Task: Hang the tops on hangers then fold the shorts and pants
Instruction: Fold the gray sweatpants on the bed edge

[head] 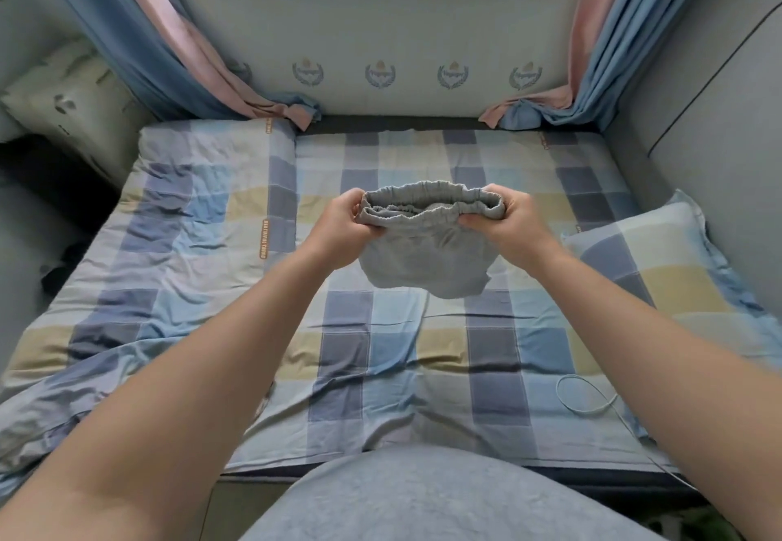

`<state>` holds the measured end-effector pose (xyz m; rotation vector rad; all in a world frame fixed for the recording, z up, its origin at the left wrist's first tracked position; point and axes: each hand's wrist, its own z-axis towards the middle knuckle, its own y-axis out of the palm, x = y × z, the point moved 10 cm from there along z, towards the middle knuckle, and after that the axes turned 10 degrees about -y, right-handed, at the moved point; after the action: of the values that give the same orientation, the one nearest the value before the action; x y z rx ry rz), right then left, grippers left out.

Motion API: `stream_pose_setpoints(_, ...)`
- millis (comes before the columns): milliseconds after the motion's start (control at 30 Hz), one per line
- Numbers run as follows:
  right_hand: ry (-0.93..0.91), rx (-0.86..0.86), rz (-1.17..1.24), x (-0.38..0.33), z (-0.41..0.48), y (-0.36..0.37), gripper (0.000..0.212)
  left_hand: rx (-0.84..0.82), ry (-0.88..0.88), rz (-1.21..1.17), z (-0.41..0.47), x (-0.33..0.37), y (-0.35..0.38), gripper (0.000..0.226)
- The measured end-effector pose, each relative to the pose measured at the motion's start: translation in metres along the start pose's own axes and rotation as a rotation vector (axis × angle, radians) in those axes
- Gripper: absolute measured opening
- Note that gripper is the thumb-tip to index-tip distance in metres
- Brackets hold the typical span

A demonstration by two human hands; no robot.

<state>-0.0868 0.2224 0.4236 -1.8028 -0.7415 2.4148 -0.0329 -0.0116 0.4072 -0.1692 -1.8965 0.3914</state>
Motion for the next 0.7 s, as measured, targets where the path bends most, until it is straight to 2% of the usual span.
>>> stream_pose_setpoints(167,0.122,-0.096,-0.181,0.05,-0.037,0.041,0.015,0.013,-0.023,0.383,0.007,-0.063,0.008,0.018)
stream_pose_setpoints(300,0.262,-0.206,-0.359,0.122,-0.097,0.096,0.013,-0.066,-0.121,0.578,0.006,-0.16,0.038,0.019)
stream_pose_setpoints(567,0.591,-0.582,-0.475,0.3,-0.283,0.225,0.024,-0.325,-0.554,0.66,-0.061,-0.438,0.13,0.027)
stream_pose_setpoints(700,0.733,-0.693,-0.45,0.353,-0.373,0.267,0.016,-0.458,-0.676,0.694,-0.111,-0.544,0.172,0.025)
